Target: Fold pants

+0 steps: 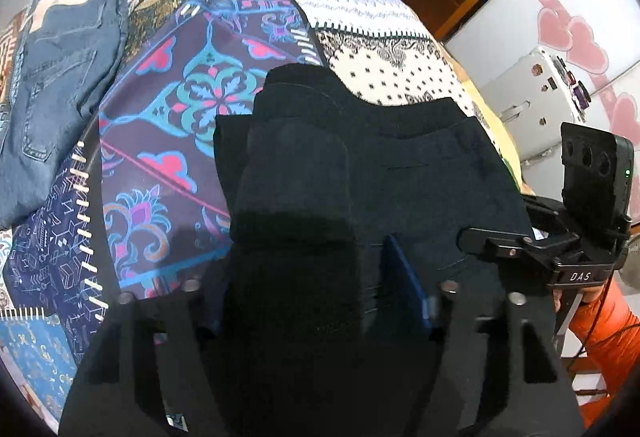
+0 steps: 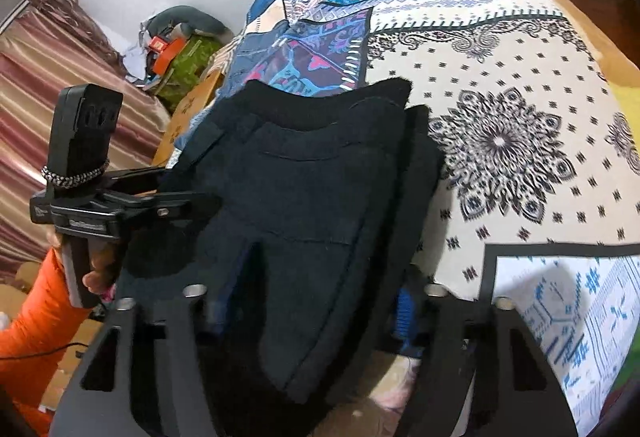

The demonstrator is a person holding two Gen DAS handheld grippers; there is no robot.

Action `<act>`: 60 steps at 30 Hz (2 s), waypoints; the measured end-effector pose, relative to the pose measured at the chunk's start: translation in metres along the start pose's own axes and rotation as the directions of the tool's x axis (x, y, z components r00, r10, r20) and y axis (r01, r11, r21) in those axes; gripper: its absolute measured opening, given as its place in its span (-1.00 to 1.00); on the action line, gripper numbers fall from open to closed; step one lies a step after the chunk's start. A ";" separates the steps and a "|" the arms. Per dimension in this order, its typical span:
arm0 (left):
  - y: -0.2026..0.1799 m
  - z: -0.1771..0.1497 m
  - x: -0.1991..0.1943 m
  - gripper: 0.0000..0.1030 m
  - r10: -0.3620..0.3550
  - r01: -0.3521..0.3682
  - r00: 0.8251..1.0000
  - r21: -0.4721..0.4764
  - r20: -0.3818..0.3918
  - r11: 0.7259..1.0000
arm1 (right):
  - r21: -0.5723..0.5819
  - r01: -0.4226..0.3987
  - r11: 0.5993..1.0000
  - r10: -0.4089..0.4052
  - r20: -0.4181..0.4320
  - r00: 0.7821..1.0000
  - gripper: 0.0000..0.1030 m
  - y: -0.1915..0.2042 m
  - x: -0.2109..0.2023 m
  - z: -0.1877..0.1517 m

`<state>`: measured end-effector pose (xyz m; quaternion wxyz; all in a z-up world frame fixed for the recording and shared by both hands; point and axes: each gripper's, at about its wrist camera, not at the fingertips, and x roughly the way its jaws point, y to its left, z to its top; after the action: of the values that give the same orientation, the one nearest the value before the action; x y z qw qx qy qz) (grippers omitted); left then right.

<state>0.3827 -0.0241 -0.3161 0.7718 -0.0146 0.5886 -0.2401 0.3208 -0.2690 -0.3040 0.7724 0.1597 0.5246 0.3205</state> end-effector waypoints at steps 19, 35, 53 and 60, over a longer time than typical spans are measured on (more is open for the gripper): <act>-0.022 -0.032 -0.094 -0.48 0.114 -0.126 0.954 0.028 0.277 0.992 | -0.262 0.070 0.963 -0.028 0.160 0.987 -0.57 0.079 -0.048 0.027; 0.046 -0.046 -0.227 -0.48 0.291 -0.263 0.820 -0.126 0.493 0.957 | -0.468 0.007 0.884 0.122 0.243 0.962 -0.58 0.192 -0.027 0.082; 0.201 0.036 -0.207 -0.49 0.367 -0.261 0.801 -0.276 0.472 0.925 | -0.524 -0.022 0.851 0.153 0.208 0.966 -0.58 0.231 0.094 0.187; 0.266 0.068 -0.139 -0.49 0.344 -0.220 0.851 -0.325 0.397 0.920 | -0.465 -0.026 0.885 0.102 0.138 0.985 -0.58 0.203 0.157 0.220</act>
<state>0.5127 0.2469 -0.2513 0.9036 -0.0860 0.4184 -0.0314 0.4936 0.0056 -0.2088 0.8164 0.0137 0.3647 0.4476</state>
